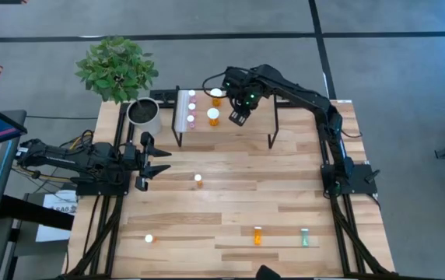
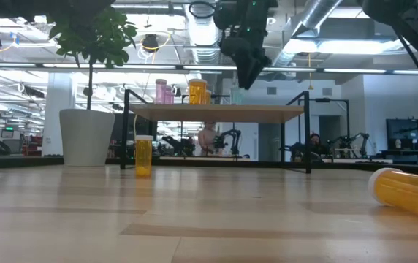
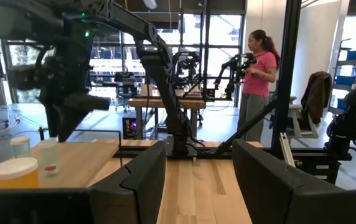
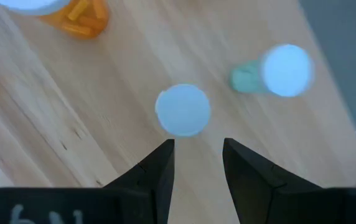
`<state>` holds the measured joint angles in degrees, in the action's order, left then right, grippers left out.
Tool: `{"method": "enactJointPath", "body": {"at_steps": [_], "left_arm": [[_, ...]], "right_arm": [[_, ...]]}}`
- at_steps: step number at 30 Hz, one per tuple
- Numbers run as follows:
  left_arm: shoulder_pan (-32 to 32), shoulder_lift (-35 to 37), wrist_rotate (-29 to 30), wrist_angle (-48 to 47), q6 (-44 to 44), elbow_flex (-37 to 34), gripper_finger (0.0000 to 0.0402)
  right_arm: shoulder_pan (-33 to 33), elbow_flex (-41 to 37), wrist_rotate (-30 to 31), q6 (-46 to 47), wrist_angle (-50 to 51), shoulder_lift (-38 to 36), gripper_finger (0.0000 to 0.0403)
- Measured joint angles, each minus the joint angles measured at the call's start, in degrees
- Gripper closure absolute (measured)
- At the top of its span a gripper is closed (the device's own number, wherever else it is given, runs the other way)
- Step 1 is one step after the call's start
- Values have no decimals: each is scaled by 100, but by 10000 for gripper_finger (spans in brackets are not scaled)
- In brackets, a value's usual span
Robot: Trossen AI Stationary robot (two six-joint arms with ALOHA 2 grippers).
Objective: Pick and place medicine bottles onto shelf by color
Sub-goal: Put the green pill bottle on the shelf aligned with the other green pill bottle
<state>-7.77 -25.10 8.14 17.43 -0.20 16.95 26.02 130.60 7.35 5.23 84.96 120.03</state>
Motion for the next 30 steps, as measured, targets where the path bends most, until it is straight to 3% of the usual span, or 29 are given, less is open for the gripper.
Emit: {"method": "enactJointPath", "body": {"at_steps": [5,10,16,22,30], "left_arm": [[-2,0,0,0,-1,0,229],[0,2,-28,-50,-15,0,229],[-2,0,-35,-112,-151,0,229],[-2,0,-33,-61,-261,0,229],[-2,1,-33,31,-373,0,229]], "right_arm": [[-21,447,213,150,474,-21,245],[-206,262,221,486,501,-456,245],[-1079,-168,218,1103,501,-1186,245],[-2501,-1813,741,2652,381,-2206,245],[-4649,-5175,137,6191,-1006,-3797,259]]}}
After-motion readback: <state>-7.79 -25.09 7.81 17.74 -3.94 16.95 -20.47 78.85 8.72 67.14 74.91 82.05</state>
